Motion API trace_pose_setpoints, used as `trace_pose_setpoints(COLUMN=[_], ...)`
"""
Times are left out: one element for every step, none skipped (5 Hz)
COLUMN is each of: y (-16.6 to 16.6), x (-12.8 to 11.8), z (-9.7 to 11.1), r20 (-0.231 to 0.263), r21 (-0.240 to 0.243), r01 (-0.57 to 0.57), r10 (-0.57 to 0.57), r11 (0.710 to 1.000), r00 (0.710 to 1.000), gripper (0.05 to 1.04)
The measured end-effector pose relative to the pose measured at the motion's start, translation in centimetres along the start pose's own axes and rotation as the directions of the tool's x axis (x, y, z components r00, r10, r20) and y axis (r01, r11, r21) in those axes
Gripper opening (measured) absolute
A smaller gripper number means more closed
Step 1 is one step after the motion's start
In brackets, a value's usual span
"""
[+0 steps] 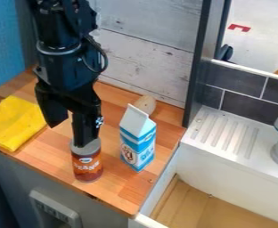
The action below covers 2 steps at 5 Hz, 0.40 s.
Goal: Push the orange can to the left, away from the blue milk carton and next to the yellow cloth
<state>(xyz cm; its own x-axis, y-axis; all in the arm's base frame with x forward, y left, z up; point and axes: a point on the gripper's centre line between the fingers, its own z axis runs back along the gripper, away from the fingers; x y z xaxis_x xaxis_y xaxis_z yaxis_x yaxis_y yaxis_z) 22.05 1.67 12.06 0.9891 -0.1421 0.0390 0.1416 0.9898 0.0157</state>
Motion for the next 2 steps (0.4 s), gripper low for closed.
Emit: trace_pose_setpoints(y=[0.0,-1.5], x=[0.0,1.5], z=[-0.4,-2.0], r20=[-0.015,-0.018], r21=[-0.003,-0.019], r01=[-0.003,0.031], r10=[0.003,-0.031], r11=[1.000,0.999], r00=[1.000,0.999], gripper=[1.000,1.000])
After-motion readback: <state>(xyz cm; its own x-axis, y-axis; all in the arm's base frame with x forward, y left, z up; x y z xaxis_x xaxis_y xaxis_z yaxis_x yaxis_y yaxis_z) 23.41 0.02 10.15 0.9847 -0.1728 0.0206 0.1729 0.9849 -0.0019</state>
